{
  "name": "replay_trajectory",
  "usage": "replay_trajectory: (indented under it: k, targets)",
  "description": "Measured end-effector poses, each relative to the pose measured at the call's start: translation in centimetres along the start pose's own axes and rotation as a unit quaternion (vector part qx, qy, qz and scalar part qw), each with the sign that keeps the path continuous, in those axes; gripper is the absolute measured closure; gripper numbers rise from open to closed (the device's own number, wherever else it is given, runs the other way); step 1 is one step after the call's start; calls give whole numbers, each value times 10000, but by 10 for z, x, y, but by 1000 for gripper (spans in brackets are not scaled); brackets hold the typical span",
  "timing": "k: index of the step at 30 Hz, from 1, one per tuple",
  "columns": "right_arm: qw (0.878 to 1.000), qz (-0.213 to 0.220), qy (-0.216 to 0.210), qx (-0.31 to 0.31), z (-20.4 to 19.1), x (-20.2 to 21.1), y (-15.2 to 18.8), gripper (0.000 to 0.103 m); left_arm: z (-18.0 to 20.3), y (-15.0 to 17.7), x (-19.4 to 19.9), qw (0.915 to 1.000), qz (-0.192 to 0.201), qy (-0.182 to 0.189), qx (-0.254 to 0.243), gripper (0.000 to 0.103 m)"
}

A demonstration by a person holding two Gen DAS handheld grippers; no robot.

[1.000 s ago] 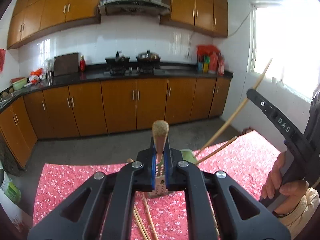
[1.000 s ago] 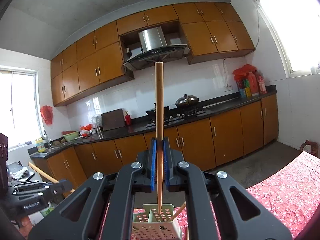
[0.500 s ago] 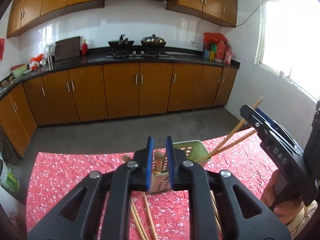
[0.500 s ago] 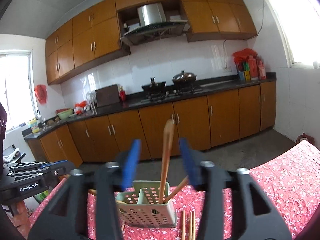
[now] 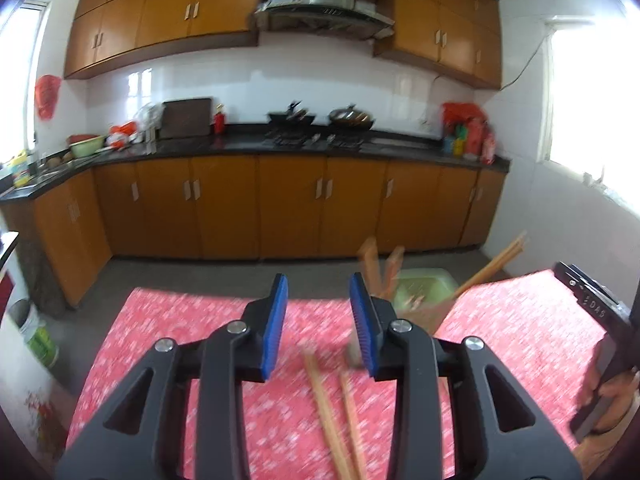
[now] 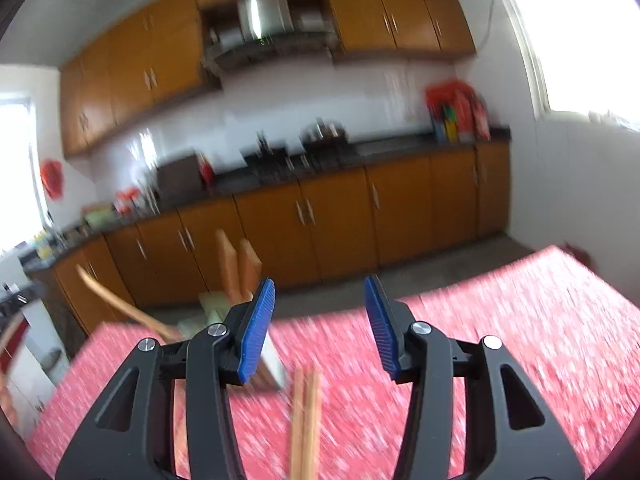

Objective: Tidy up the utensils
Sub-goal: 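Return to the table and close each tool on another chopstick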

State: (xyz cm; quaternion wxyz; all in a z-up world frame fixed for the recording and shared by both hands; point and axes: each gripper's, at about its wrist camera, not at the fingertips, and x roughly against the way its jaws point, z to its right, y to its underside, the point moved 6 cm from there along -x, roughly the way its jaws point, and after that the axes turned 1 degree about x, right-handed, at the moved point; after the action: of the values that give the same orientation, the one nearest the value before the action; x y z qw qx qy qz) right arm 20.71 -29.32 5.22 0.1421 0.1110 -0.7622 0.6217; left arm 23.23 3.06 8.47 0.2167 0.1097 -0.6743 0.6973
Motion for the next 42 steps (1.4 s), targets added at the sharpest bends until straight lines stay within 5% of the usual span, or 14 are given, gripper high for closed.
replay_trajectory:
  k: [2, 5, 10, 16, 35, 42]
  targets:
    - [9977, -676, 77, 7, 9, -22, 33, 57, -10, 23, -12, 9996, -265, -81, 37, 69]
    - [9852, -1711, -63, 18, 9, -53, 89, 74, -28, 64, -34, 9967, -747, -200, 241, 69]
    - [9652, -2585, -390, 66, -11, -76, 152, 86, -40, 121, -61, 9885, -1391, -173, 569, 69]
    - [9580, -2825, -435, 240, -25, -85, 170, 87, -38, 155, -74, 9823, -1724, -69, 727, 69]
    - [9610, -2714, -107, 516, -13, -81, 175, 91, -2, 191, -91, 9736, -2201, 263, 548, 70]
    - [9623, -2694, 54, 367, 1, -83, 175, 95, 10, 200, -96, 9717, -2322, 268, 326, 81]
